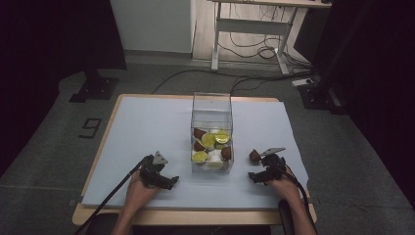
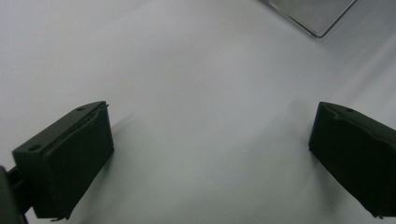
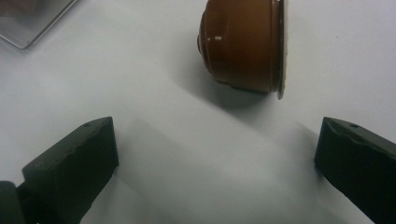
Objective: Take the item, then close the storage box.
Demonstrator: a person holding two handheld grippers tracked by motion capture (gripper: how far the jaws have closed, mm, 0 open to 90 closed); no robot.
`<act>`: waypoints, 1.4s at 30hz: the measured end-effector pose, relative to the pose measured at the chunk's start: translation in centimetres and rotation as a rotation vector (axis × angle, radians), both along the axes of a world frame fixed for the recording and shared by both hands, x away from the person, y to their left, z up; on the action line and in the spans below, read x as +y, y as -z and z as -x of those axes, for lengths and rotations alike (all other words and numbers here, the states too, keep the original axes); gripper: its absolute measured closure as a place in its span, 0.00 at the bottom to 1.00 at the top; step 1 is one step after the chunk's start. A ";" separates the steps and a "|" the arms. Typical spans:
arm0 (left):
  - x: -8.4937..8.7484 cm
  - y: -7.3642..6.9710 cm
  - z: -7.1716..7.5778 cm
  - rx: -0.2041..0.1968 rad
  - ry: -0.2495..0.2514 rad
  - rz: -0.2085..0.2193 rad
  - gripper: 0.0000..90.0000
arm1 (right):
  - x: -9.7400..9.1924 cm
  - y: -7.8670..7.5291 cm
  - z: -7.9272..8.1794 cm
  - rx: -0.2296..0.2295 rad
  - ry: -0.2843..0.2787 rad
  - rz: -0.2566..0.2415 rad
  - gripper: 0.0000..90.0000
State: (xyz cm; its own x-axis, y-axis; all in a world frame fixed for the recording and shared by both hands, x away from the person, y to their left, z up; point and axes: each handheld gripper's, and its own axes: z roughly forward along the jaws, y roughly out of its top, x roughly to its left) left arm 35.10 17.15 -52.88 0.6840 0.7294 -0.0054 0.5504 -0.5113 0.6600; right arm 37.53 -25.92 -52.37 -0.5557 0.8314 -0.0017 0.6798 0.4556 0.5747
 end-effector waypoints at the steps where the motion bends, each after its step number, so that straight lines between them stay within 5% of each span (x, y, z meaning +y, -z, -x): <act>1: 0.0 0.0 0.0 0.001 0.000 0.001 0.00 | 0.0 0.0 0.0 0.000 -0.001 0.001 0.00; 18: 0.0 -0.1 0.2 -0.007 0.009 0.001 0.02 | 0.5 -0.5 0.1 -0.012 -0.029 0.045 0.01; 27: 0.0 -0.2 0.3 -0.016 0.006 -0.006 0.01 | 0.3 -1.3 0.3 -0.044 -0.018 0.028 0.02; 35: -0.1 -1.2 0.4 -0.011 0.018 0.092 0.00 | 0.4 -1.9 0.6 -0.062 -0.027 0.018 0.02; 42: -0.8 -2.3 0.8 -0.037 0.047 0.100 0.02 | 0.6 -2.6 1.0 -0.081 -0.033 -0.001 0.04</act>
State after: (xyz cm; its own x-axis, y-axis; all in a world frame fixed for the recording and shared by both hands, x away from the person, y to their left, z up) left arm 34.27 16.40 -50.60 0.7187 0.6935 -0.0502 0.5013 -0.4669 0.7285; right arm 36.57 -25.28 -49.74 -0.5809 0.8126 -0.0475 0.6155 0.4767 0.6276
